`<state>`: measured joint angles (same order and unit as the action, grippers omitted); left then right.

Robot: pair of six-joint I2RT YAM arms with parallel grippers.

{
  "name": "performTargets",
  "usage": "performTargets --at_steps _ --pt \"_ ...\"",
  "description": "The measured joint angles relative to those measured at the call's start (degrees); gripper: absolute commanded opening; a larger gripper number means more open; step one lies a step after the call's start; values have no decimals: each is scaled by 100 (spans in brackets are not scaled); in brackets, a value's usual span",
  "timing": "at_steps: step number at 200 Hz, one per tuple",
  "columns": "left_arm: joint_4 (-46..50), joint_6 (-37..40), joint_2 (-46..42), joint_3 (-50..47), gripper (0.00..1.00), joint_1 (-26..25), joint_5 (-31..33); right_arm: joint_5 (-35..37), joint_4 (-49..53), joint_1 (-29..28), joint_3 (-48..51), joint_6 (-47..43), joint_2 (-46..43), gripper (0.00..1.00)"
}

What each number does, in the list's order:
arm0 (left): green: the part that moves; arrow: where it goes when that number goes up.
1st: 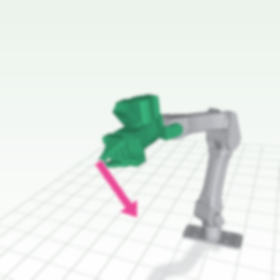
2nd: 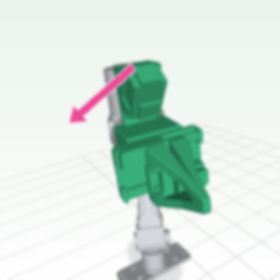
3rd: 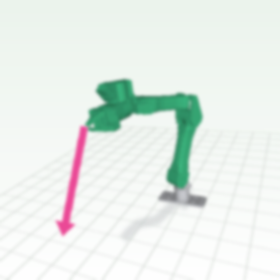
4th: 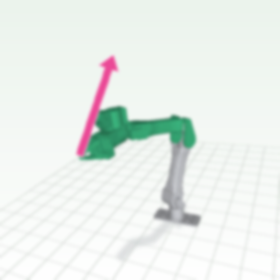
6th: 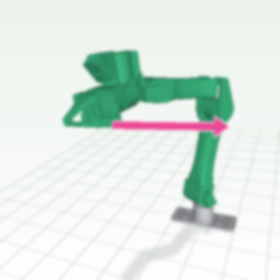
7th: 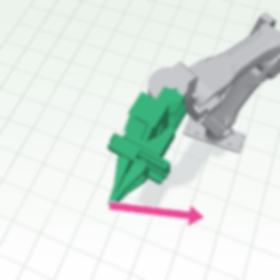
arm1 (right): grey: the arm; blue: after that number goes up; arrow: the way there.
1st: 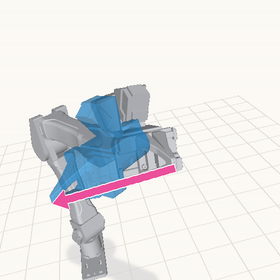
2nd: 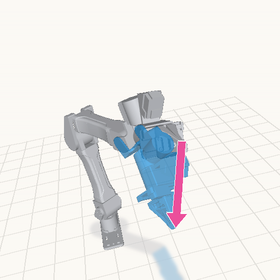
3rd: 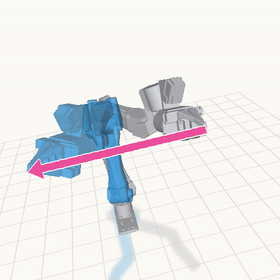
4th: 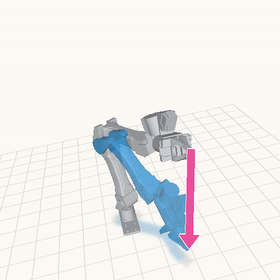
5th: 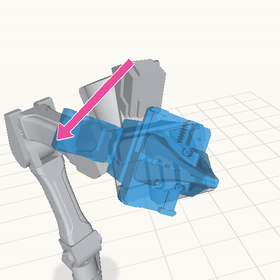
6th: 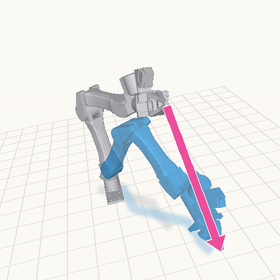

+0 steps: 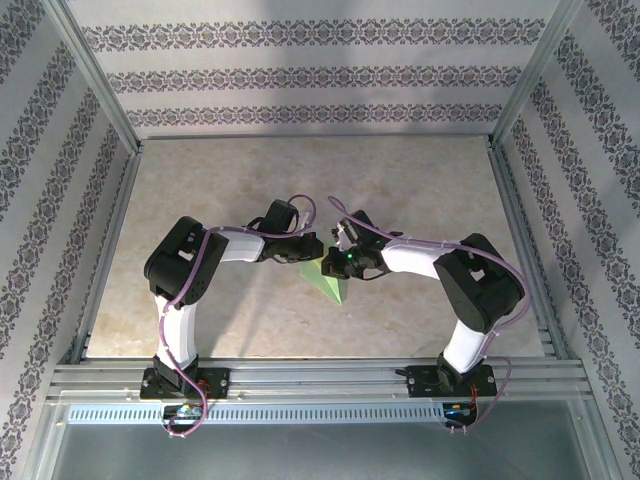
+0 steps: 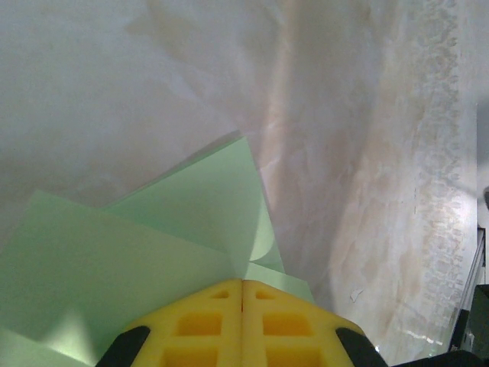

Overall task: Fold a paper plane with a square sheet of paper (fold left side to right side)
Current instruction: Fourth fold the wing at the center of the table.

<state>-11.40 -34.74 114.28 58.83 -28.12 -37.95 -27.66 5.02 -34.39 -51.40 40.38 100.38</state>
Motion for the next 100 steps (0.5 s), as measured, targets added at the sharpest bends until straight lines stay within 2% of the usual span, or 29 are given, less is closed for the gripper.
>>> performTargets --at_steps 100 --pt "0 0 0 0 0 0 4 166 -179 0 -177 0 446 0"
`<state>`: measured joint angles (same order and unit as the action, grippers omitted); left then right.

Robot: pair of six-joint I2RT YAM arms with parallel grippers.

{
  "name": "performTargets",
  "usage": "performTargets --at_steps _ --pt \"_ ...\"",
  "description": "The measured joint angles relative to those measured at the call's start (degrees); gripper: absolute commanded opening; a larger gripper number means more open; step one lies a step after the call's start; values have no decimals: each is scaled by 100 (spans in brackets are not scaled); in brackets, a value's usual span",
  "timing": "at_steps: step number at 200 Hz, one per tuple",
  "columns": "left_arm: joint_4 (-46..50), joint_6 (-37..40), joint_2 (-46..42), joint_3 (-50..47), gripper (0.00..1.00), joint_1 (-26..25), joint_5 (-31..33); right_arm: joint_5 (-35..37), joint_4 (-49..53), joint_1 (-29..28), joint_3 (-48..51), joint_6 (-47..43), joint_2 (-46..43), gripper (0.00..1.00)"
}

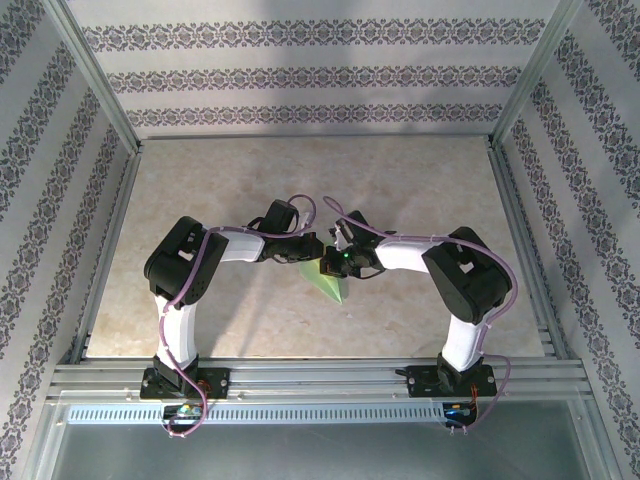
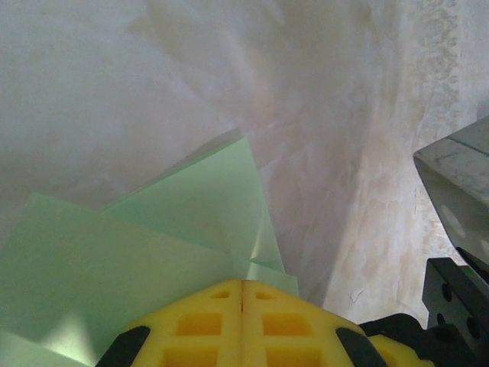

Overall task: Fold a paper plane with a square sheet of paper (fold left side to right side)
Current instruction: Fourth fold the wing at the center of the table.

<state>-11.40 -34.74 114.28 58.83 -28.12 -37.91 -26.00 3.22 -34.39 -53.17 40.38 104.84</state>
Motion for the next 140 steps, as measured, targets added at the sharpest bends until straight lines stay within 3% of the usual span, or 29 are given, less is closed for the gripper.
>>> performTargets --at_steps 140 --pt "24 0 0 2 0 0 59 -22 166 -151 341 -22 -330 0"
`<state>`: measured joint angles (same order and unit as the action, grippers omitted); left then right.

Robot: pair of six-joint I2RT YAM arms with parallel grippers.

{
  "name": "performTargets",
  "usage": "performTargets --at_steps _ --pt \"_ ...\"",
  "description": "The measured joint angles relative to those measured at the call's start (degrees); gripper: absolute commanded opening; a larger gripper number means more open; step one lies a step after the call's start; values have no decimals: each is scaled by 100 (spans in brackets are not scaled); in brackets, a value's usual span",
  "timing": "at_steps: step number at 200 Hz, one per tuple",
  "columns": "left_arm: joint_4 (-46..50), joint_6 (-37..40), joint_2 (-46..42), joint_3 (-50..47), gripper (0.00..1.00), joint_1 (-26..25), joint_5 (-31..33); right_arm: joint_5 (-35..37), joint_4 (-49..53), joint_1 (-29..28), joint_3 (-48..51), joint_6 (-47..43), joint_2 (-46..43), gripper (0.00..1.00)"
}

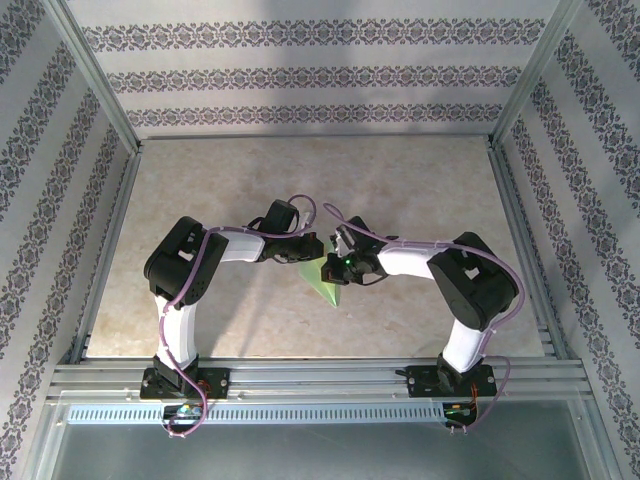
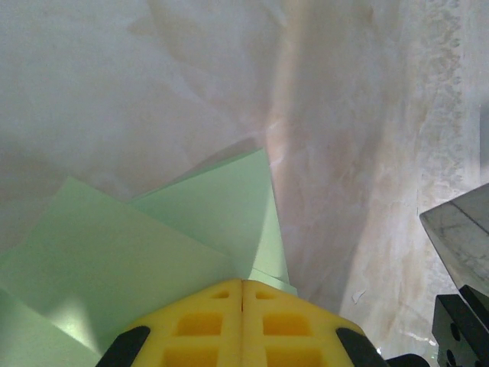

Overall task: Fold a paper plane with a square sheet of paper (fold left side to right side)
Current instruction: Fourth fold the wing at the center of the table.

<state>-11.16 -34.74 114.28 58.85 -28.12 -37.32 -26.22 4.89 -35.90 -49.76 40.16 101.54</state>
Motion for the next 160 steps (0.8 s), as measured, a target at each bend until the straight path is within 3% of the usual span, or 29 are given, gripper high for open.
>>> performTargets --at_steps 115,160 --pt "0 0 0 2 0 0 0 42 601 -2 166 0 -901 0" --pt "0 0 -2 2 0 0 0 -22 382 -168 118 50 -654 0"
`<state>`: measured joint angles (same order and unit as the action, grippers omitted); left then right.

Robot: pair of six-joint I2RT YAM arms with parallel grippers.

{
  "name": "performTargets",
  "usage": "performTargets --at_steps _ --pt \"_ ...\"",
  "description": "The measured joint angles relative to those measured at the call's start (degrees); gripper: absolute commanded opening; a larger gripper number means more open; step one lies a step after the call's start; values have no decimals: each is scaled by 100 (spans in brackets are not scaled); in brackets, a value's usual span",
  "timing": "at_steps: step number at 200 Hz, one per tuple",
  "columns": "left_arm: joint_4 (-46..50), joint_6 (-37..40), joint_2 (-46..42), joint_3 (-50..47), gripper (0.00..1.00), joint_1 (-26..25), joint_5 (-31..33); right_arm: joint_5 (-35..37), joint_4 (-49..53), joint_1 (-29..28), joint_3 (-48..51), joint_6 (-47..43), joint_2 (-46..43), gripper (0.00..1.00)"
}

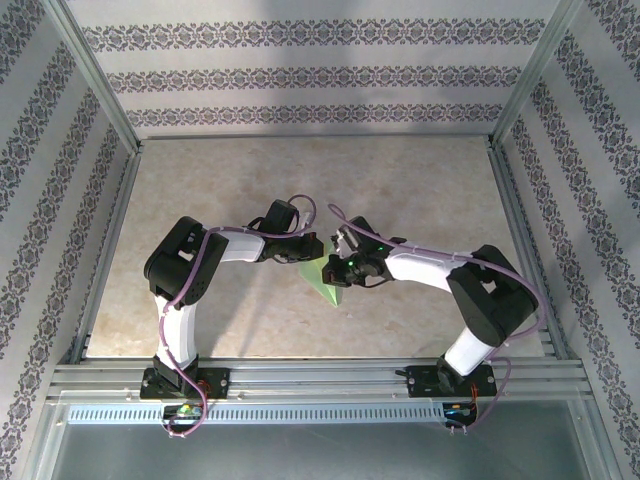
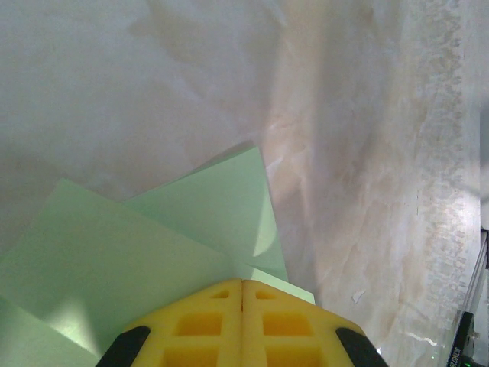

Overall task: Fold a paper plane with a square sheet of paper (fold left side to right side)
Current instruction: Fourth fold the wing at the center of the table.

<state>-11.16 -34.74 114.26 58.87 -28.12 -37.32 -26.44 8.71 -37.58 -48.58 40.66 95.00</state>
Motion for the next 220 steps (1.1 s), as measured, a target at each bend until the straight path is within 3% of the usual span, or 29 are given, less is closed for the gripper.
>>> performTargets --at_steps 121,220 --pt "44 0 0 24 0 0 4 2 -155 -44 140 13 387 0" --pt "85 0 2 39 0 -2 24 -7 -387 -46 649 39 -4 0"
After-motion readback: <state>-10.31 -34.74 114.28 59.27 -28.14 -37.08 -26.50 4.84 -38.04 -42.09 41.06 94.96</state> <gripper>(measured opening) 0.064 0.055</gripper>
